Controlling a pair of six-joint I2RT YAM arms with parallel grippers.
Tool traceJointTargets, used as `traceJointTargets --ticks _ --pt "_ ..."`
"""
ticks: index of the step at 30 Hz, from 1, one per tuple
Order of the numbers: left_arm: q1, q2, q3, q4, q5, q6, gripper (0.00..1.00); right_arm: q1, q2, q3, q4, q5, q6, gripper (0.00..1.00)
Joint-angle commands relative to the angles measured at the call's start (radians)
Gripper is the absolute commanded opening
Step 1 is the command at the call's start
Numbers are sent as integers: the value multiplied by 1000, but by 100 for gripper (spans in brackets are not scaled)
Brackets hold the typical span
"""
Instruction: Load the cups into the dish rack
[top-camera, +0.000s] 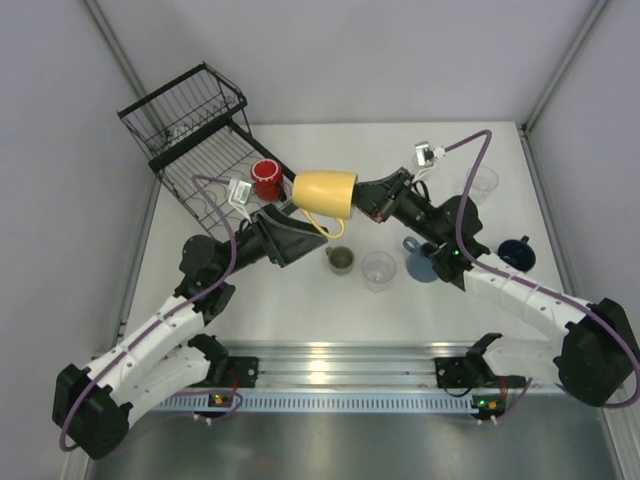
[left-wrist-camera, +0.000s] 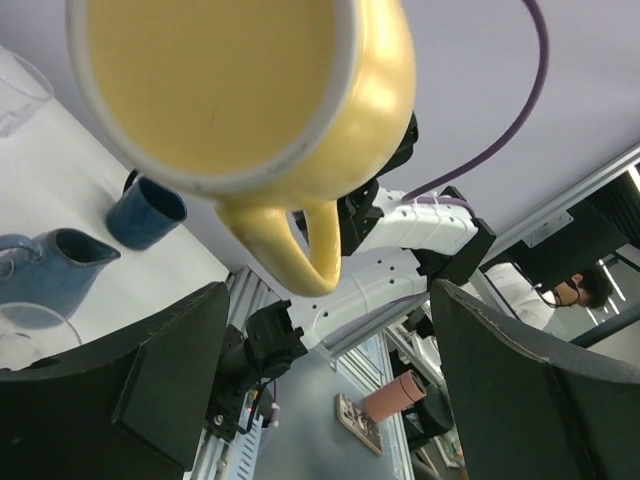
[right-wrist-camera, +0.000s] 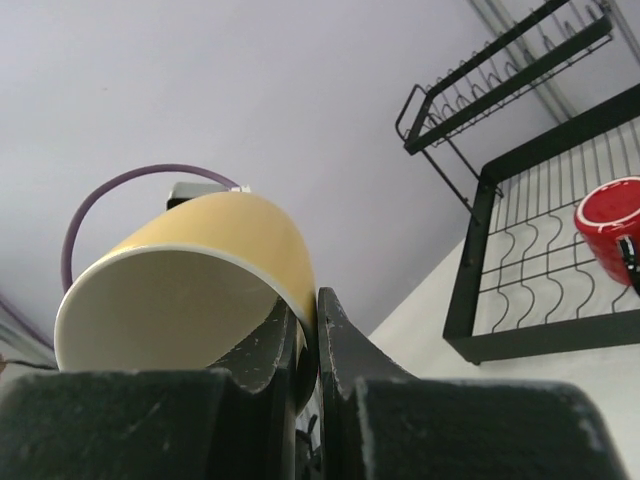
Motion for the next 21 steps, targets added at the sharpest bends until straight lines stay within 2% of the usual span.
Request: traceJointTargets --ticks 1,8,21 --pt "-3 -35 -22 135 -56 36 87 23 7 6 257 -30 66 0" --pt "-4 11 -46 238 -38 -17 81 84 16 -26 266 10 1 0" --pt "-11 23 -115 240 -22 -106 67 106 47 -17 143 50 -161 0"
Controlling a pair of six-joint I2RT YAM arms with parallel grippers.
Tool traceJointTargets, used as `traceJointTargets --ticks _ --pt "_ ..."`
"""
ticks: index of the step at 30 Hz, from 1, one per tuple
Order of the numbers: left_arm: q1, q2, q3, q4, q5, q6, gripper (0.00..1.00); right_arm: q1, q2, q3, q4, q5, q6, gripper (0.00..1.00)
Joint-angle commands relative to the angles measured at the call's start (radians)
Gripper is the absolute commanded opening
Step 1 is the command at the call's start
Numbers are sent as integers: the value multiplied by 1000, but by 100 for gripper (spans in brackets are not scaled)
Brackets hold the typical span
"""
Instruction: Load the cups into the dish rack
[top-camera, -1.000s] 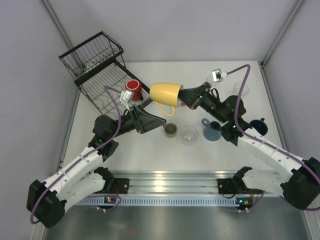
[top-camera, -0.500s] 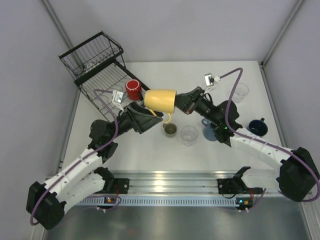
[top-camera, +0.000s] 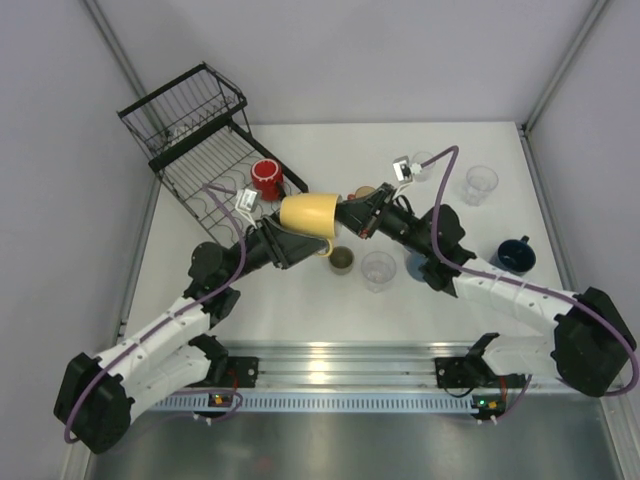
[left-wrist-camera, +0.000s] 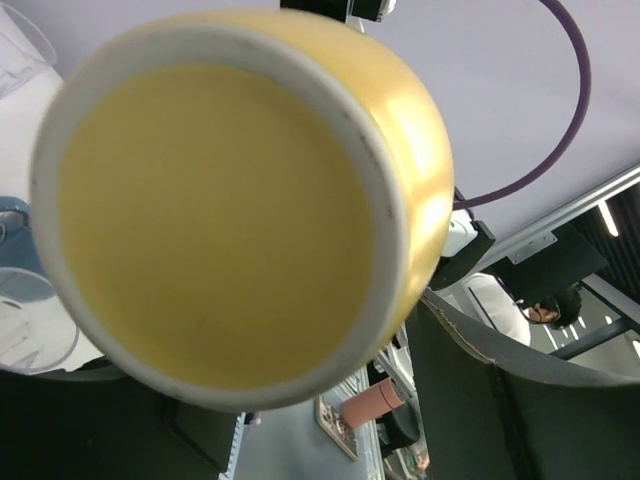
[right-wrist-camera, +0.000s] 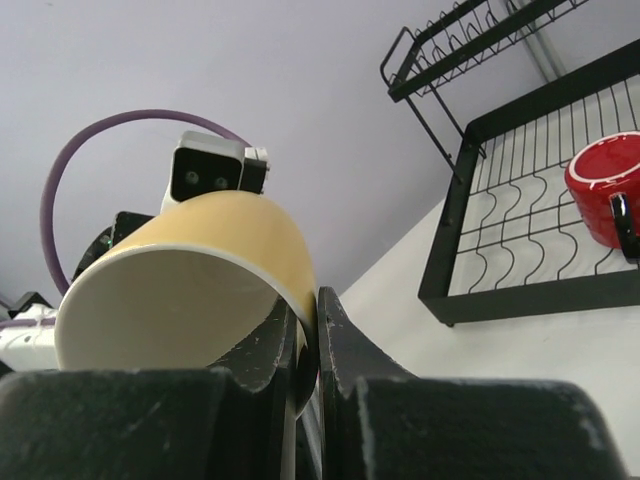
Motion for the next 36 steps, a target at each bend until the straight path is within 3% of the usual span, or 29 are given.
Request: traceJointTargets --ticks 1,7,8,11,12,13,14,19,23,26,31,36 --pt "-9 -8 -10 95 19 -43 66 13 4 45 103 32 -53 0" --pt "-16 -23 -28 119 13 -80 47 17 90 51 218 -15 -4 0" --pt "-15 -25 -32 126 11 -89 37 19 99 51 248 -32 9 0" --pt "-15 -17 -26 155 17 -119 23 17 130 47 281 -66 21 0" --pt "-15 -12 -21 155 22 -123 9 19 141 43 298 -78 22 0" --pt "-13 -8 -10 155 23 -131 2 19 144 42 319 -90 26 0" --pt "-13 -5 -6 152 24 -136 0 19 148 40 322 -106 23 0" --pt "-13 -5 20 104 4 -120 0 19 130 34 255 -113 -31 6" --pt "-12 -43 60 -44 -29 -21 0 19 87 22 135 -71 -105 32" --pt "-12 -65 120 -204 -55 77 0 17 50 8 62 -38 -137 43" --pt "-10 -78 220 -447 -121 217 0 11 -22 -27 -64 0 -165 55" --pt "-9 -71 274 -569 -200 295 0 -1 -126 -82 -187 60 -206 65"
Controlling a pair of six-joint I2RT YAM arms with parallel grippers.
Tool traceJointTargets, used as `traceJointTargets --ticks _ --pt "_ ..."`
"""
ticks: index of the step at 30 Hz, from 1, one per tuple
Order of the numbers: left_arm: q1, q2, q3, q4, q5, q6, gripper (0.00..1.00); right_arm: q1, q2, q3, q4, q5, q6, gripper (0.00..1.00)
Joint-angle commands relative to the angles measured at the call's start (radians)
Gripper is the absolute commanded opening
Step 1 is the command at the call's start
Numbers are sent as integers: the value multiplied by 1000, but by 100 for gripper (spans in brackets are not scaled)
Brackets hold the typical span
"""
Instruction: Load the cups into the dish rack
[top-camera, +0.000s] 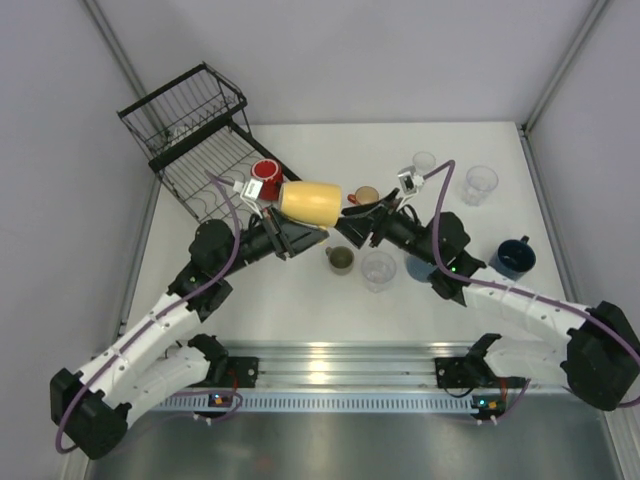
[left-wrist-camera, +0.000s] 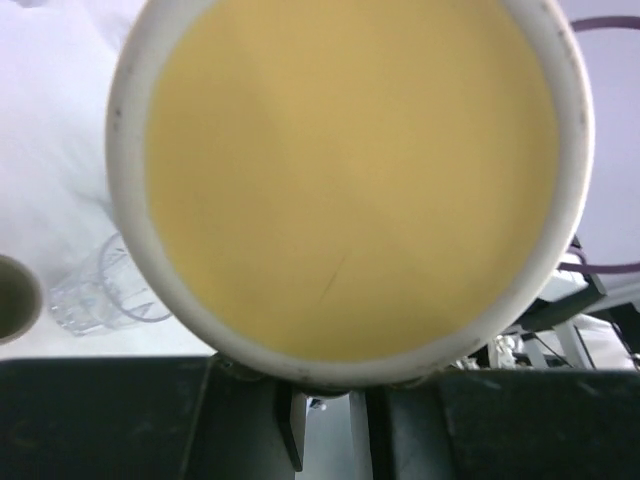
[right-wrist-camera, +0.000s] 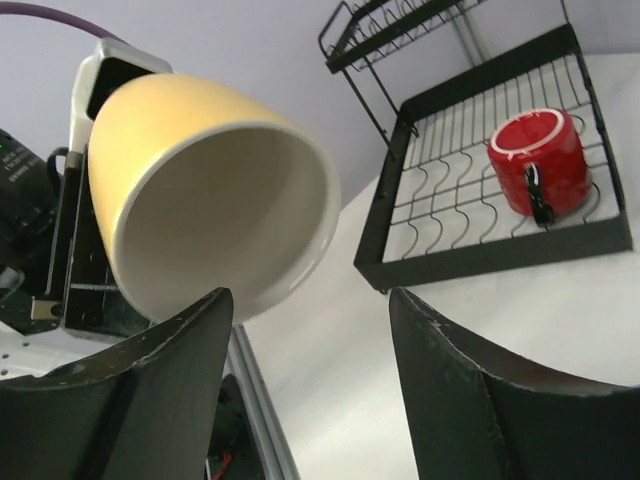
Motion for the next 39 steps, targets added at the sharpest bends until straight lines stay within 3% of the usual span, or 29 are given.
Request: traceJointTargets --ticks 1,5,6,9,10,13,14,17,19,27,39 --pt "2 -16 86 -37 -105 123 0 1 -79 -30 -142 34 -64 66" --pt "5 -2 166 -193 -209 223 0 -2 -152 -63 -257 75 -84 67" --pt "5 4 213 -298 -253 276 0 -2 -189 -73 -280 81 -88 68" --pt "6 31 301 -485 -447 388 0 -2 -284 -99 -370 123 -92 68" --pt "6 42 319 -526 -616 408 0 0 -315 -103 -394 138 -95 68" --pt "9 91 373 -664 -813 477 0 -2 -427 -113 -501 184 -103 70" --pt "11 125 382 -682 -916 490 0 -2 -476 -108 -554 205 -112 76" --pt "26 181 405 -716 -1051 548 0 -2 -540 -91 -624 237 -129 94" --pt "52 243 428 -738 -1068 574 0 0 -585 -74 -687 262 -130 99" --pt "256 404 501 -759 -1018 557 0 -2 -672 -41 -817 314 -157 99" --pt "316 580 527 -733 -996 436 0 -2 -712 6 -886 321 -193 99"
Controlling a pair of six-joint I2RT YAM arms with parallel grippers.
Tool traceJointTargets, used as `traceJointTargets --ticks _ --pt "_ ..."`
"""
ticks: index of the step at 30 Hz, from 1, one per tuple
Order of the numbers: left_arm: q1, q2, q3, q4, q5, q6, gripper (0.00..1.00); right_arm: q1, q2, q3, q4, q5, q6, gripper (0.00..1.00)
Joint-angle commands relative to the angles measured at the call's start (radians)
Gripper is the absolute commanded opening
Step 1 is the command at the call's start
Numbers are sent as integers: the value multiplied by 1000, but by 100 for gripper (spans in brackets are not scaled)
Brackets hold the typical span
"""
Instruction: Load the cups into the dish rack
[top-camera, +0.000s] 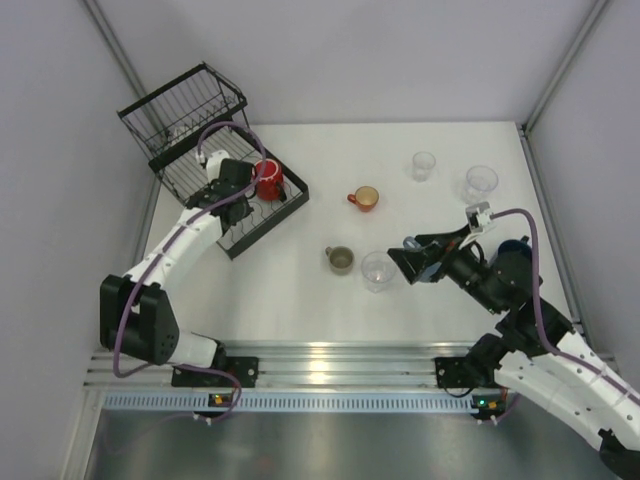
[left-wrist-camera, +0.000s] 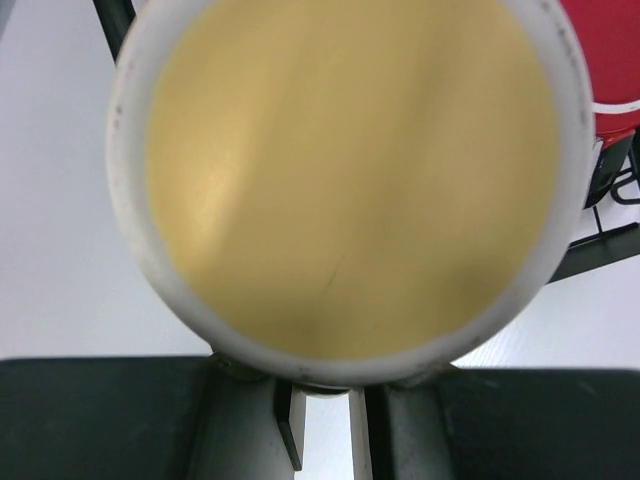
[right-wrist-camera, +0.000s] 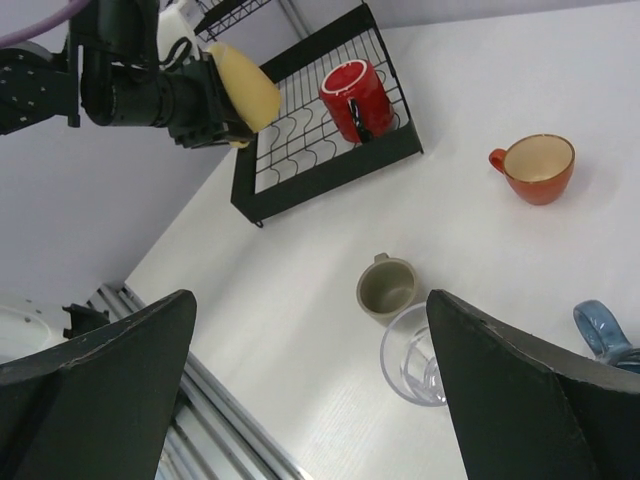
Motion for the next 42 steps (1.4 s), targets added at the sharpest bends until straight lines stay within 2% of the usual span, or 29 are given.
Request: traceJointTargets --ticks 1,7,13,24,33,34,40,42 --pt "4 15 54 96 -29 -77 0 -1 -17 57 -22 18 -30 100" --pt "23 107 48 147 -20 -146 0 -1 -43 43 -33 23 -33 99" --pt "29 199 103 153 -30 -178 0 -1 -53 52 -68 41 -56 100" --pt "37 267 99 155 35 -305 0 -1 -51 36 -59 58 -68 99" --pt "32 311 112 155 14 -301 0 -1 -42 45 -68 67 -83 99" --pt "32 319 112 155 15 -301 4 -1 -42 43 -66 69 -83 100" --pt "31 336 115 155 42 -308 6 -1 -33 42 -62 69 -82 99" --pt "31 331 115 155 45 -313 10 -1 -31 40 -57 69 -82 99"
